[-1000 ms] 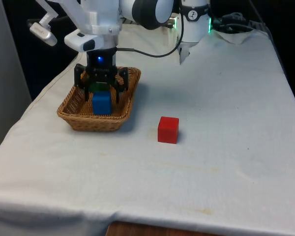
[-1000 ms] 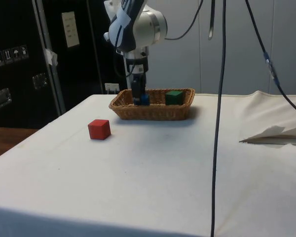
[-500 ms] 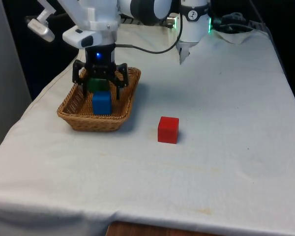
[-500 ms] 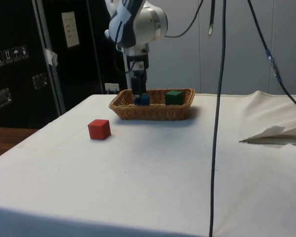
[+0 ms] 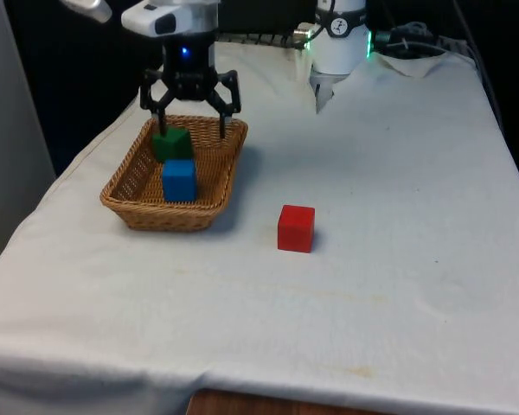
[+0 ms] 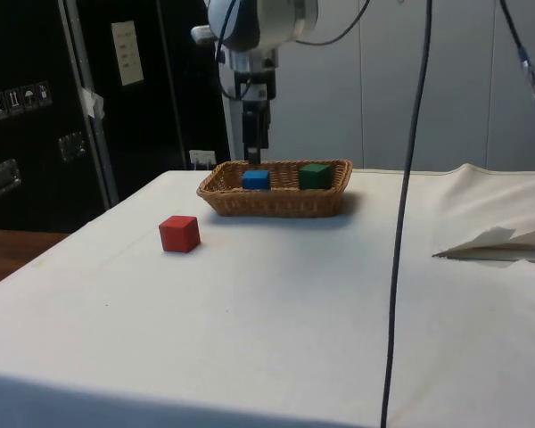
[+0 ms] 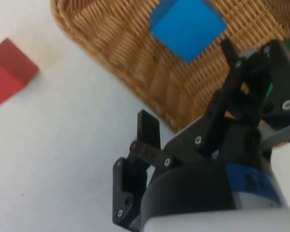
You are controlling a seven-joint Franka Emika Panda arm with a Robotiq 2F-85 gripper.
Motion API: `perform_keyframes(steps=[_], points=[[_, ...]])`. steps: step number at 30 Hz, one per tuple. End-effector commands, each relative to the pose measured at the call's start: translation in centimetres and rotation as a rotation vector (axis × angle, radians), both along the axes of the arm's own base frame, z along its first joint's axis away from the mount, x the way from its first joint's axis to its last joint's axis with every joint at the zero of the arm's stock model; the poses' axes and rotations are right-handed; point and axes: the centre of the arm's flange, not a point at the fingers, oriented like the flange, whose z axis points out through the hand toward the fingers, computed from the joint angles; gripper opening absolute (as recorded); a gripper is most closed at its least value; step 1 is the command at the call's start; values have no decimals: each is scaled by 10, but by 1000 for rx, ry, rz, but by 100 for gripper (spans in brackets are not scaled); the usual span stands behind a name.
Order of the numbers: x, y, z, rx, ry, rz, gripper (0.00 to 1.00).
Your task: Pick up exactly two blocks and place them into the basket.
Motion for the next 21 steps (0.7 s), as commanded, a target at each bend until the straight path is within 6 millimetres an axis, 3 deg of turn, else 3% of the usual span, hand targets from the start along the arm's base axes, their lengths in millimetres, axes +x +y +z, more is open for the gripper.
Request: perform_keyframes(steps=[1, 8, 21], points=[[-4, 3, 5, -7, 4, -2, 100], [-17, 20, 24, 9, -8, -2, 100], [-31, 55, 36, 39, -14, 5, 100]])
